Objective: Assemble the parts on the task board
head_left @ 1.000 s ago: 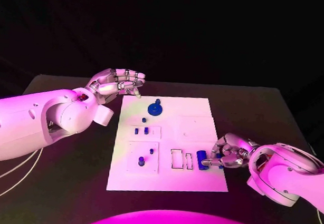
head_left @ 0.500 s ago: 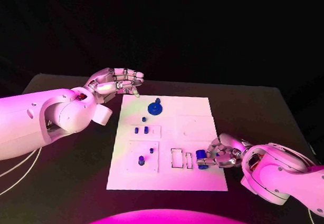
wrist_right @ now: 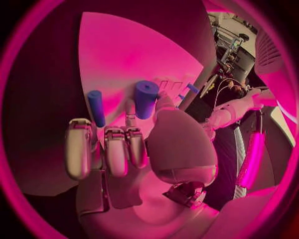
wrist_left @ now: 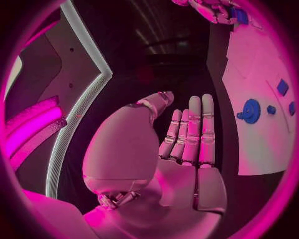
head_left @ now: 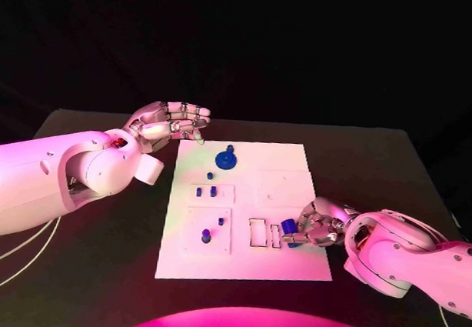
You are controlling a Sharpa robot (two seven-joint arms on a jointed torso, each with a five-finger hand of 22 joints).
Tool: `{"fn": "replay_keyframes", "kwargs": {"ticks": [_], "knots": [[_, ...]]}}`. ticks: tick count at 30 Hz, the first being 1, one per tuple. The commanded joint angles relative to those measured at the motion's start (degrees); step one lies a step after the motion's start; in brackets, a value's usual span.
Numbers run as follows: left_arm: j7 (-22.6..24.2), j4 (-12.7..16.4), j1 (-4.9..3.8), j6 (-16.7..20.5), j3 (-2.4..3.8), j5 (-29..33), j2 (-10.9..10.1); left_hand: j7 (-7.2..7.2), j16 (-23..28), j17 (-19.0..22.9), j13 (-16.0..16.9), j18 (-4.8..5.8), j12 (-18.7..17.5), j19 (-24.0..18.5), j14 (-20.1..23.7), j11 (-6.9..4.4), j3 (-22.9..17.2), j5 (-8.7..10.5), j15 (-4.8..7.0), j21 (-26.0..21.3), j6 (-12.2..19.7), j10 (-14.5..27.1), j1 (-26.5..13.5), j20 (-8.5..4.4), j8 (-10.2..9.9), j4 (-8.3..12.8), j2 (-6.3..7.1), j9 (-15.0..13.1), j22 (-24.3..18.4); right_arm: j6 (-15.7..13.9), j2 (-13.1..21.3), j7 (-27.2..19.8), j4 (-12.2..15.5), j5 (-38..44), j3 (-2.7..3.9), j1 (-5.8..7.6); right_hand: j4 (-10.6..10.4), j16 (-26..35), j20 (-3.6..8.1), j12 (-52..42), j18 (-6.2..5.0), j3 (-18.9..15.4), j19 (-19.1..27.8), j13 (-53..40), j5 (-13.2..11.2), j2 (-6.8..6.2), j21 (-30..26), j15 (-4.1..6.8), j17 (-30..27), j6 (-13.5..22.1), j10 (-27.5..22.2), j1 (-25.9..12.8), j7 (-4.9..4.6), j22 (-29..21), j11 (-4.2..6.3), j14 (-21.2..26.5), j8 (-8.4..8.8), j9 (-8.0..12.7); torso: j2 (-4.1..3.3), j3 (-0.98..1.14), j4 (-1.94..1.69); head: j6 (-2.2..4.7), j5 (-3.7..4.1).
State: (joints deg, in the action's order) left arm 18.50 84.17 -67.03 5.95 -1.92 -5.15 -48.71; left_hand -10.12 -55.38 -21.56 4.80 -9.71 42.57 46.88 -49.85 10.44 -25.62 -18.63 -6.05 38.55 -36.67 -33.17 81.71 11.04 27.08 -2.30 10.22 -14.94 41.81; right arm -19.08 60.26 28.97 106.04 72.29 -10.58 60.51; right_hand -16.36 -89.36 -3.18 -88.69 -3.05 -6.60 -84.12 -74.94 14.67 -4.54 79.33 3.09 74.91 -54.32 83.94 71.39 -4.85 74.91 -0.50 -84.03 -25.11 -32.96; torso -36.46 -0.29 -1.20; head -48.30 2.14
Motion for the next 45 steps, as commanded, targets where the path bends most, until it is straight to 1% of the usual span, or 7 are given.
{"fn": "replay_keyframes", "kwargs": {"ticks": [1,6,15,20,34,41,45], "knots": [[0.0,0.2,0.00,-1.3,0.03,-0.1,0.0,-1.75,0.1,0.0,-0.1,-0.63,0.2,0.0,0.4,-0.07,0.0,-0.35,-0.16,-0.4,0.3,0.4,-0.2,0.29,0.2,0.0,-0.55,0.1,0.1,0.3,-0.1,0.3,-0.1,0.6,-0.37,-0.48,0.0,-0.2,0.47,-0.3,1.14,1.0,-3.1,-14.4,1.3,1.26,0.5,0.42,13.7,-0.7,5.6,2.6,0.52,12.6,0.46,-5.7,-0.23,-0.1,-0.01,-0.01,0.04,0.05,-0.16],[-0.1,0.2,0.00,-1.4,0.03,-0.1,-0.1,-1.75,0.1,0.1,-0.1,-0.64,0.3,0.0,0.4,-0.07,-0.1,-0.36,-0.15,-0.4,0.3,0.4,-0.1,0.28,0.3,0.0,-0.60,0.1,0.1,-2.6,0.1,-0.7,0.5,-0.5,-0.36,-0.51,-0.2,-0.3,0.85,-0.5,1.24,3.3,-3.2,-14.5,2.5,2.78,1.1,0.88,13.8,-2.0,5.7,4.9,1.12,12.7,1.01,-5.7,0.32,0.2,0.03,-0.02,0.02,0.08,-0.23],[-0.1,0.0,0.01,-1.7,0.00,-0.1,-0.1,-1.75,0.1,0.1,-0.1,-0.64,0.3,0.0,0.4,-0.07,-0.1,-0.36,-0.15,-0.4,0.3,0.4,-0.1,0.28,0.3,0.0,-0.60,0.1,0.1,-7.7,1.3,-2.8,3.1,-8.4,-0.24,0.59,0.0,-0.1,1.31,0.2,1.11,6.2,-3.0,-14.1,6.1,2.88,0.4,1.36,13.4,-3.0,5.4,6.4,1.67,12.5,1.53,-5.6,1.18,0.5,0.02,-0.04,0.12,0.30,-0.32],[-0.1,-0.1,0.01,-1.9,-0.01,-0.1,-0.1,-1.84,0.1,0.1,-0.1,-0.62,0.3,0.0,0.4,-0.06,0.0,-0.33,-0.18,-0.4,0.3,0.5,-0.4,0.32,0.4,-0.1,-0.66,0.2,0.1,-8.5,1.8,-3.2,4.4,-12.3,-0.20,1.81,-0.3,-0.1,1.37,0.2,1.09,7.7,-3.0,-14.1,4.4,2.49,0.2,1.37,13.3,-3.2,5.4,6.7,1.59,12.5,1.50,-5.6,1.58,0.6,0.04,-0.01,0.08,0.33,-0.25],[0.2,0.0,0.01,-2.1,-0.03,-0.1,0.1,-1.91,0.0,0.1,-0.2,-0.61,0.5,0.0,0.5,-0.02,0.0,-0.33,-0.25,-0.5,0.3,0.6,-0.8,0.40,0.7,-0.5,-0.81,0.3,0.0,-4.5,-2.5,-1.6,3.9,-18.5,-0.22,2.67,-0.4,-0.1,1.25,0.4,1.03,8.8,-2.8,-13.9,3.5,2.00,-0.2,1.18,13.2,-3.5,5.3,4.0,1.35,12.4,1.28,-5.6,2.10,0.7,-0.05,-0.07,-0.01,0.25,-0.13],[0.1,0.0,0.01,-2.1,-0.03,-0.1,0.1,-1.91,0.0,0.1,-0.2,-0.61,0.5,0.0,0.5,-0.02,0.0,-0.33,-0.25,-0.5,0.3,0.6,-0.8,0.40,0.7,-0.5,-0.81,0.3,0.0,-2.4,-4.5,-0.3,3.2,-18.1,-0.24,2.53,-0.4,-0.2,1.10,0.0,1.10,9.2,-2.9,-14.3,0.4,1.63,0.2,1.04,13.5,-3.8,5.5,0.5,1.18,12.5,1.12,-5.7,2.41,0.5,0.00,-0.13,-0.06,0.11,-0.24],[-0.1,0.0,0.01,-2.3,-0.03,-0.1,0.1,-1.91,0.0,0.1,-0.2,-0.61,0.5,0.0,0.5,-0.02,0.0,-0.33,-0.25,-0.5,0.3,0.6,-0.8,0.40,0.7,-0.5,-0.81,0.3,0.0,-2.1,-5.2,0.7,2.7,-17.3,-0.24,2.50,-0.4,-0.2,1.03,0.2,1.06,8.8,-2.9,-14.2,2.1,1.33,0.1,0.97,13.5,-3.9,5.5,-1.3,1.11,12.5,1.05,-5.6,2.52,0.3,0.02,-0.13,-0.02,0.27,-0.42]]}}
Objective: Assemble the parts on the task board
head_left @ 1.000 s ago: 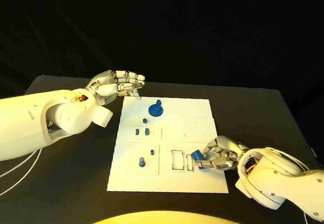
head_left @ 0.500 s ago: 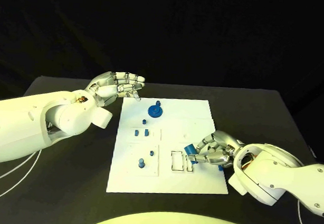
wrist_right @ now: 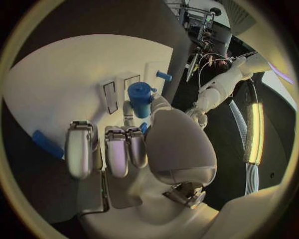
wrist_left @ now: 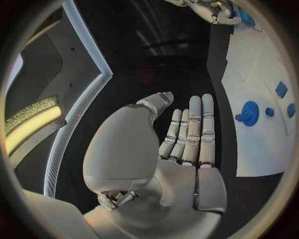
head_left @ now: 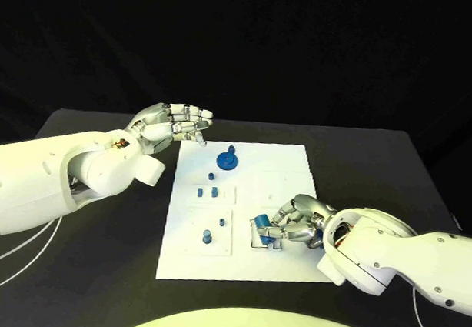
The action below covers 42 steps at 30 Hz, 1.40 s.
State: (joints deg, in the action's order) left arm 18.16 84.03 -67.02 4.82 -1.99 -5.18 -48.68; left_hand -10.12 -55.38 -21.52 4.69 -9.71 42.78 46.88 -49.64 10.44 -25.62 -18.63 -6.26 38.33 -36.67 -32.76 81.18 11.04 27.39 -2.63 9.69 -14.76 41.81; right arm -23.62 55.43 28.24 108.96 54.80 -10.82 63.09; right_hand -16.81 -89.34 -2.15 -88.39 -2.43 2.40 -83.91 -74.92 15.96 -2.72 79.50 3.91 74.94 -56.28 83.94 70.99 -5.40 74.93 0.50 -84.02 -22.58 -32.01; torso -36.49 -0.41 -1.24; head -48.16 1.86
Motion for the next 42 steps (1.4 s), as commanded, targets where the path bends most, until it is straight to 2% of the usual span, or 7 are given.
{"fn": "replay_keyframes", "kwargs": {"ticks": [1,22,24,26,28,38,42], "knots": [[0.2,0.2,0.00,-1.2,0.04,-0.1,0.1,-1.91,0.0,0.1,-0.1,-0.61,0.3,0.0,0.2,-0.02,0.0,-0.33,-0.04,-0.3,0.3,0.2,-0.3,0.40,0.4,-0.2,-0.28,0.1,0.0,2.4,-0.5,1.6,-0.4,0.4,0.00,-0.08,0.1,-0.2,0.00,-0.1,0.45,-0.3,-3.1,-14.2,0.8,-0.55,-0.1,0.14,13.4,-2.0,5.4,-1.2,1.64,12.4,0.04,-5.6,0.00,-0.7,0.04,0.01,0.06,0.17,-0.19],[-0.1,0.3,-0.01,-1.6,0.03,-0.2,-0.1,-1.93,-0.1,0.1,-0.2,-0.64,0.1,0.0,0.3,0.03,-0.1,-0.35,-0.07,-0.5,0.5,0.8,-0.4,0.45,0.6,-0.3,-0.28,0.2,-0.1,2.4,-2.1,2.8,-2.0,3.9,0.00,-0.08,0.1,-0.1,-0.06,0.3,0.40,-2.3,-3.0,-13.9,-0.7,-1.90,-0.3,0.12,13.3,-2.2,5.3,-4.1,1.67,12.4,0.03,-5.6,-0.03,-1.2,0.01,0.09,0.08,-0.25,-0.35],[-0.1,0.3,-0.01,-1.6,0.03,-0.2,-0.1,-1.93,-0.1,0.1,-0.2,-0.64,0.1,0.0,0.3,0.03,-0.1,-0.35,-0.07,-0.5,0.5,0.8,-0.4,0.45,0.6,-0.3,-0.28,0.2,-0.1,1.9,-2.3,2.8,-2.4,4.3,0.00,-0.08,0.1,-0.1,-0.07,0.6,0.38,-3.6,-3.0,-13.8,-3.4,-1.98,-0.4,0.12,13.2,-2.1,5.2,-5.4,1.68,12.3,0.04,-5.6,-0.12,-1.6,0.01,0.07,0.06,-0.25,-0.34],[-0.2,0.4,-0.01,-1.6,0.03,-0.2,-0.2,-1.94,-0.1,0.1,-0.2,-0.64,0.1,0.0,0.3,0.03,-0.1,-0.35,-0.08,-0.5,0.5,0.9,-0.5,0.45,0.6,-0.3,-0.29,0.3,-0.1,1.5,-2.6,2.8,-2.8,4.5,0.00,-0.09,-0.1,-0.1,-0.09,0.8,0.33,-6.2,-2.9,-13.7,-9.9,-1.55,-0.7,0.12,13.1,-2.0,5.1,-7.8,1.69,12.3,-0.01,-5.6,-0.21,-2.1,-0.01,0.06,0.03,-0.28,-0.41],[-0.2,0.4,-0.01,-1.6,0.03,-0.2,-0.2,-1.94,-0.1,0.1,-0.2,-0.64,0.1,0.0,0.3,0.03,-0.1,-0.35,-0.08,-0.5,0.5,0.9,-0.5,0.45,0.6,-0.3,-0.29,0.3,-0.1,1.4,-2.7,2.8,-3.0,4.6,0.00,-0.11,0.0,-0.1,-0.10,0.8,0.32,-7.5,-2.9,-13.7,-11.7,-1.83,-0.8,0.08,13.1,-1.9,5.1,-8.5,1.64,12.3,-0.01,-5.6,-0.20,-2.3,-0.01,0.06,0.04,-0.29,-0.48],[-0.2,0.4,-0.01,-1.6,0.03,-0.3,-0.3,-1.93,-0.1,0.1,-0.3,-0.64,0.1,0.0,0.3,0.04,-0.1,-0.35,-0.08,-0.5,0.5,0.9,-0.4,0.46,0.6,-0.3,-0.30,0.3,-0.1,0.6,-3.3,2.6,-3.5,4.4,-0.01,-0.26,-0.2,0.0,-0.18,1.4,0.29,-10.0,-2.8,-13.4,-13.0,-3.03,-1.0,-0.01,13.0,-1.4,4.9,-10.1,1.49,12.2,-0.15,-5.6,0.04,-2.6,0.01,0.09,0.15,-0.39,-0.50],[-0.3,0.4,-0.01,-1.6,0.03,-0.3,-0.4,-1.93,-0.1,0.1,-0.3,-0.64,0.1,0.0,0.3,0.04,-0.1,-0.35,-0.08,-0.5,0.5,0.9,-0.4,0.46,0.6,-0.3,-0.30,0.3,-0.1,0.5,-3.1,2.0,-3.2,4.6,-0.01,-0.36,-0.1,0.0,-0.19,1.4,0.28,-9.8,-2.8,-13.4,-12.8,-2.51,-1.0,-0.02,12.9,-1.4,4.9,-9.7,1.48,12.2,-0.17,-5.6,0.05,-2.7,0.01,0.10,0.12,-0.37,-0.49]]}}
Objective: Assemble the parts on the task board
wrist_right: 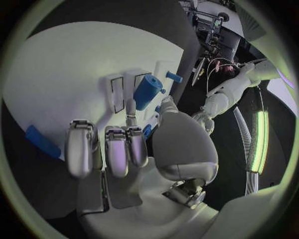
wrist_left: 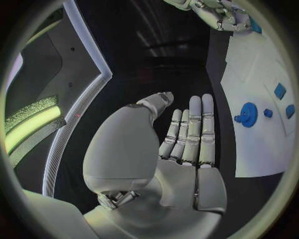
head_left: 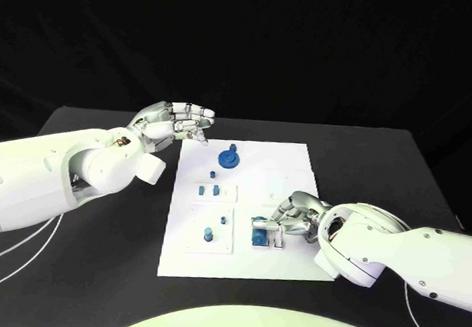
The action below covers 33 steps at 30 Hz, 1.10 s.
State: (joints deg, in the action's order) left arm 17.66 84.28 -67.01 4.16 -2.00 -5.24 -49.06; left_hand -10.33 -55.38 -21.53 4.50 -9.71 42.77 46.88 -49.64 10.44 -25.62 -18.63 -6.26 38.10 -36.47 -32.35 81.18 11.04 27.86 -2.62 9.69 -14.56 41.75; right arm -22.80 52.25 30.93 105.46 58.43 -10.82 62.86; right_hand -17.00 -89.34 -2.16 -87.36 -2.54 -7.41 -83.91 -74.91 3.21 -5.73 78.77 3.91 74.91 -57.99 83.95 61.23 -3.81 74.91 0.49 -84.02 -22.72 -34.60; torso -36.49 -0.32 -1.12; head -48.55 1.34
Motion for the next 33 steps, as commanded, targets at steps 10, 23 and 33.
{"fn": "replay_keyframes", "kwargs": {"ticks": [10,23,33], "knots": [[0.1,0.2,-0.01,-0.8,0.03,-0.2,-0.1,-1.73,-0.1,0.1,-0.1,-0.64,0.1,0.0,0.3,0.04,-0.1,-0.35,-0.08,-0.3,0.3,0.5,-0.4,0.45,0.2,-0.3,-0.30,0.1,-0.1,0.5,2.0,-3.1,3.2,1.3,-0.01,-0.43,0.7,-0.1,-0.08,-0.1,0.49,-0.4,-3.0,-13.7,3.5,2.30,0.3,0.14,13.2,-0.3,5.1,8.0,0.18,12.4,0.09,-5.6,-0.02,-0.8,0.00,0.02,0.01,0.00,0.00],[0.0,0.2,-0.01,-0.8,0.02,-0.3,-0.2,-1.75,-0.1,0.1,-0.1,-0.65,0.1,0.1,0.3,0.06,-0.2,-0.36,-0.09,-0.3,0.3,0.7,-0.4,0.47,0.3,-0.3,-0.34,0.1,-0.1,2.2,3.2,-3.3,4.0,2.1,-0.01,-0.54,0.6,-0.2,0.18,-0.5,0.62,0.6,-3.2,-14.0,3.9,2.12,1.0,0.47,13.6,-1.3,5.3,11.2,0.64,12.6,0.50,-5.7,-0.67,-1.3,0.00,-0.01,-0.06,0.04,0.04],[-0.1,0.3,-0.01,-0.8,0.02,-0.3,-0.3,-1.75,-0.1,0.1,-0.1,-0.65,0.1,0.1,0.3,0.06,-0.2,-0.36,-0.09,-0.3,0.3,0.7,-0.4,0.47,0.3,-0.3,-0.34,0.1,-0.1,2.8,2.6,-2.4,2.3,3.3,-0.01,-0.57,0.9,-0.2,0.52,-0.5,0.63,3.0,-3.2,-14.0,3.5,3.23,1.0,0.82,13.6,-1.6,5.3,15.0,1.07,12.6,0.89,-5.7,-0.85,-1.4,0.02,-0.05,-0.05,-0.28,0.03]]}}
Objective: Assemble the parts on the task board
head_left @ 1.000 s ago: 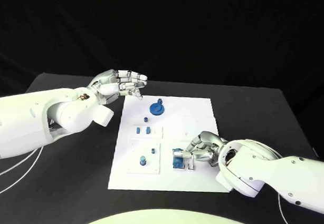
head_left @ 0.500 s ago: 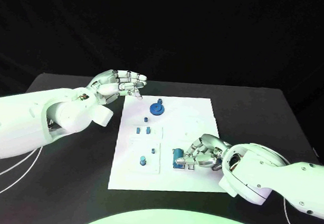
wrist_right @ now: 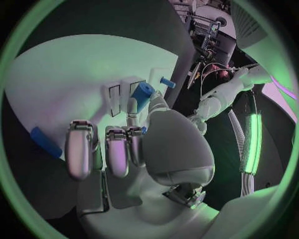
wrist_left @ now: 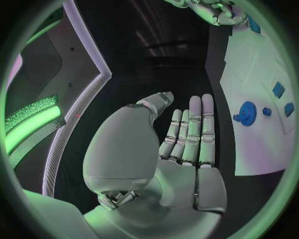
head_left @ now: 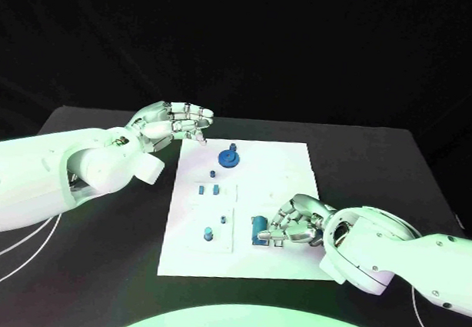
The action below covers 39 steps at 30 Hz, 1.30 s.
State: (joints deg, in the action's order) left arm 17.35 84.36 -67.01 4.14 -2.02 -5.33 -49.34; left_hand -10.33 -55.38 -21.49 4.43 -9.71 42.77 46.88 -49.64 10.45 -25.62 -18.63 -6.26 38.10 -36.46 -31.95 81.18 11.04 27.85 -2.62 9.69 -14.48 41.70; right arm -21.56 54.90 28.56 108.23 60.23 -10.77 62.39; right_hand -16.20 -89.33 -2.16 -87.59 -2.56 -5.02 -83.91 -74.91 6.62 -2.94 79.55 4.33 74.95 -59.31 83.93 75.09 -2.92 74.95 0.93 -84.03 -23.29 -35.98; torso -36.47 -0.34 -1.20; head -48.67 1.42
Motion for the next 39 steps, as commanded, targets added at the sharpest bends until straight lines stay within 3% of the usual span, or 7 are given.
{"fn": "replay_keyframes", "kwargs": {"ticks": [1,19,28,33,36,39], "knots": [[0.2,0.2,-0.01,-0.8,0.03,-0.2,0.0,-1.75,-0.1,0.1,-0.1,-0.65,0.1,0.1,0.3,0.06,-0.2,-0.36,-0.09,-0.3,0.3,0.3,-0.4,0.47,0.3,-0.3,-0.35,0.0,-0.1,1.7,0.0,0.0,-0.5,1.6,-0.05,-0.10,0.2,-0.2,0.56,-0.3,0.65,1.0,-3.2,-14.0,0.3,0.37,0.3,0.46,13.5,-0.3,5.3,1.9,0.25,12.5,0.51,-5.7,-0.29,-0.1,0.02,-0.04,0.03,-0.17,-0.07],[0.0,0.2,-0.01,-0.9,0.02,-0.2,-0.2,-1.83,-0.2,0.1,-0.1,-0.67,0.1,0.1,0.3,0.07,-0.3,-0.37,-0.09,-0.4,0.3,0.4,-0.3,0.47,0.4,-0.3,-0.47,0.1,-0.1,2.0,1.0,-0.6,0.1,2.0,-0.05,-0.19,0.3,-0.2,0.71,-0.4,0.66,2.0,-3.2,-14.1,0.9,-0.40,0.3,0.59,13.5,-0.4,5.4,4.0,0.36,12.5,0.65,-5.7,-0.21,0.0,-0.01,0.05,0.09,-0.22,-0.12],[0.1,0.2,-0.01,-1.0,0.01,-0.2,-0.1,-1.83,-0.2,0.1,-0.1,-0.67,0.1,0.1,0.3,0.07,-0.3,-0.37,-0.09,-0.4,0.3,0.4,-0.3,0.47,0.4,-0.3,-0.47,0.1,-0.1,-1.6,2.4,-2.4,0.8,2.0,0.00,-0.13,-0.3,-0.2,0.64,-0.4,0.64,2.1,-3.2,-14.1,1.3,-1.05,0.1,0.37,13.5,0.5,5.4,3.4,-0.14,12.5,0.28,-5.7,0.58,0.4,0.02,0.03,0.09,-0.05,0.09],[0.3,0.1,0.00,-1.0,-0.02,-0.2,-0.1,-1.83,-0.2,0.1,-0.1,-0.67,0.1,0.1,0.3,0.07,-0.3,-0.37,-0.09,-0.4,0.3,0.4,-0.3,0.47,0.4,-0.3,-0.47,0.1,-0.1,-3.6,5.6,-4.3,1.4,3.3,0.16,1.75,-0.3,-0.1,0.06,0.1,0.62,2.7,-3.1,-13.9,1.3,-2.03,-0.2,-0.48,13.4,2.7,5.2,3.1,-1.38,12.4,-0.77,-5.6,2.50,1.2,0.09,-0.04,0.17,0.13,0.63],[0.5,0.1,0.00,-1.0,-0.03,-0.2,-0.1,-1.87,-0.2,0.1,-0.1,-0.67,0.1,0.2,0.4,0.09,-0.4,-0.36,-0.10,-0.4,0.4,0.5,-0.3,0.48,0.5,-0.3,-0.52,0.2,-0.1,-2.6,7.6,-4.2,1.6,5.1,0.19,3.06,-0.4,-0.1,-0.26,0.6,0.52,2.9,-2.9,-13.6,1.0,-2.47,-0.7,-0.85,13.2,3.4,5.0,2.8,-1.86,12.3,-1.20,-5.6,3.19,1.5,0.12,-0.08,0.20,0.25,0.97],[0.6,0.2,0.02,-1.2,-0.06,-0.2,-0.1,-1.87,-0.2,0.1,-0.1,-0.67,0.1,0.2,0.4,0.09,-0.4,-0.36,-0.10,-0.4,0.4,0.5,-0.3,0.48,0.5,-0.3,-0.52,0.2,-0.1,-1.4,9.8,-3.5,1.7,7.9,0.19,3.87,-0.4,0.0,-0.62,1.1,0.41,3.0,-2.7,-13.4,-1.0,-2.86,-1.4,-1.23,12.9,3.8,4.7,1.6,-2.22,12.1,-1.58,-5.5,3.72,1.6,0.10,-0.07,0.19,0.23,1.31]]}}
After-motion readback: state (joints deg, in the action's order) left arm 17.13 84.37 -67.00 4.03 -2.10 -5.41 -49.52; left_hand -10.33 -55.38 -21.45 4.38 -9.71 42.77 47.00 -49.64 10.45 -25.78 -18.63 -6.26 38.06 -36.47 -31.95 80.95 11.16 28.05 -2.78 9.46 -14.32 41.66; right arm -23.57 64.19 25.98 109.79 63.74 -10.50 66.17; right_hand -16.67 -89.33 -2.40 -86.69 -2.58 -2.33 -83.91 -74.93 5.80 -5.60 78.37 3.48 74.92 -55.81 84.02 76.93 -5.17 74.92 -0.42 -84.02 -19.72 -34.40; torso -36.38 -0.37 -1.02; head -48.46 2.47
